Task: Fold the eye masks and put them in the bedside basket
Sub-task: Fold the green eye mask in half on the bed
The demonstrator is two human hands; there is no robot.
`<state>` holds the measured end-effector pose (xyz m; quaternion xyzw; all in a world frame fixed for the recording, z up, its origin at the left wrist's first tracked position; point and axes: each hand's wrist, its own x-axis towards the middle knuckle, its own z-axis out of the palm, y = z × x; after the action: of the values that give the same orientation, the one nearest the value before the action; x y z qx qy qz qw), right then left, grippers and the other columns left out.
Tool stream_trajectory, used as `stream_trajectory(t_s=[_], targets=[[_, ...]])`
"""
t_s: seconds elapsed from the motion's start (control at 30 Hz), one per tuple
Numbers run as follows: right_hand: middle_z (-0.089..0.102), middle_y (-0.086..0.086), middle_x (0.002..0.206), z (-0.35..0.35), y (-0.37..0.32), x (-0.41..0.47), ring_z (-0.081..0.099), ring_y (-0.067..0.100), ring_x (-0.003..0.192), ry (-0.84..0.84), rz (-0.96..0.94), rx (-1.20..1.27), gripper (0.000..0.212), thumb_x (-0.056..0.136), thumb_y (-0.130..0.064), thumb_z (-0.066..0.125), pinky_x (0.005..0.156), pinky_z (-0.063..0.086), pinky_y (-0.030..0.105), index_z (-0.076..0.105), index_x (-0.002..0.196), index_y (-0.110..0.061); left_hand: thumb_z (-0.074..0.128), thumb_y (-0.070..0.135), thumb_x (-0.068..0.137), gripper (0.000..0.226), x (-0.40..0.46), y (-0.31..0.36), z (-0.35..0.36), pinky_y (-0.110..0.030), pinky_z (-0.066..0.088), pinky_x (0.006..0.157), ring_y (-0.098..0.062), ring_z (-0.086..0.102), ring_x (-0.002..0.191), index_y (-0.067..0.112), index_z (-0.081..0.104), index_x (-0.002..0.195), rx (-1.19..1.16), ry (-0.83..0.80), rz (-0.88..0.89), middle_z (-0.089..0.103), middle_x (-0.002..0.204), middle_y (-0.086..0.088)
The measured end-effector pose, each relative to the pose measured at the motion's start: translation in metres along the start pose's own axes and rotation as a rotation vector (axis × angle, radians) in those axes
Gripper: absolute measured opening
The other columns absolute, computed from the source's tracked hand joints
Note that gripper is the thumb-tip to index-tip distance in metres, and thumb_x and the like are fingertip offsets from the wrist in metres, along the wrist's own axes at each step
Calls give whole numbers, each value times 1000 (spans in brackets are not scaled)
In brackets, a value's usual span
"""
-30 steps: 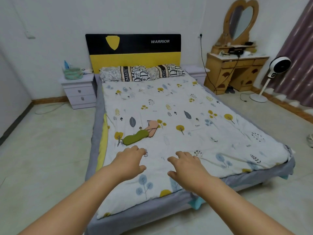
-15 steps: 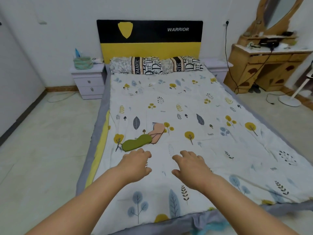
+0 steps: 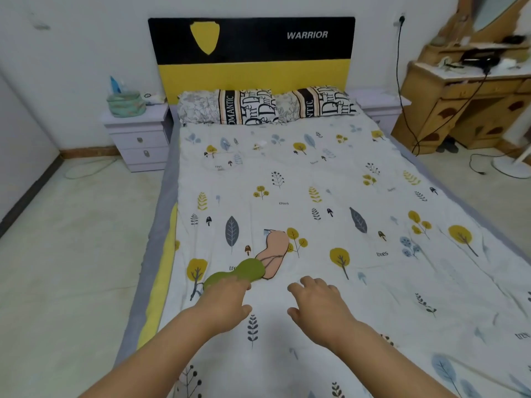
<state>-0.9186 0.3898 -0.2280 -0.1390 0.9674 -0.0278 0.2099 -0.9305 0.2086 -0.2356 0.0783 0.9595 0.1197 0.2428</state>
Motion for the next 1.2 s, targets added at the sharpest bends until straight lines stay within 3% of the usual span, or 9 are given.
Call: stream_trajectory(t_s=[0.13, 0.3, 0.5, 0.7, 0.93, 1.1, 1.2], targets=[[50, 12, 126, 11, 2, 45, 45, 31, 115, -17, -29, 0, 39, 95, -30, 39, 95, 37, 41, 43, 129, -12, 53, 29, 86, 50, 34, -18, 9, -27, 38, 97, -20, 44, 123, 21, 40, 133, -46, 9, -9, 46, 137, 0], [50, 13, 126, 33, 3, 107, 46, 32, 115, -56, -80, -15, 38, 95, -28, 39, 94, 38, 42, 42, 129, -11, 48, 30, 88, 41, 76, -43, 33, -25, 37, 91, -20, 44, 121, 15, 45, 126, -66, -57, -142, 45, 136, -5], [46, 14, 131, 83, -3, 172, 42, 31, 118, -127, -127, -4, 38, 95, -28, 38, 96, 36, 41, 38, 130, -11, 44, 28, 90, 40, 126, -70, 72, -35, 42, 94, -26, 49, 118, 14, 42, 127, -73, -113, -267, 49, 132, -9], [46, 11, 127, 132, -7, 236, 41, 29, 116, -79, -124, 46, 35, 94, -31, 40, 93, 36, 38, 41, 124, -14, 44, 20, 88, 27, 173, -95, 114, -36, 44, 84, -29, 52, 108, 8, 46, 113, -83, -65, -364, 51, 122, -12], [31, 13, 145, 182, -16, 307, 28, 34, 133, 32, -186, -39, 49, 95, -36, 37, 105, 30, 45, 28, 138, -16, 43, 24, 88, 47, 228, -131, 162, -41, 38, 99, -31, 38, 125, 15, 36, 134, -65, 153, -411, 38, 140, -13], [14, 10, 157, 209, -20, 341, 11, 35, 143, 69, -269, -127, 53, 98, -35, 29, 113, 19, 50, 12, 146, -19, 37, 29, 93, 53, 252, -159, 189, -51, 26, 110, -36, 16, 141, 28, 20, 143, -30, 184, -435, 12, 156, -15], [19, 8, 156, 218, -20, 352, 12, 33, 144, 45, -281, -171, 55, 98, -34, 30, 113, 15, 54, 9, 147, -20, 36, 31, 94, 57, 255, -171, 201, -51, 28, 109, -35, 16, 141, 26, 12, 146, -33, 158, -450, 15, 154, -15]])
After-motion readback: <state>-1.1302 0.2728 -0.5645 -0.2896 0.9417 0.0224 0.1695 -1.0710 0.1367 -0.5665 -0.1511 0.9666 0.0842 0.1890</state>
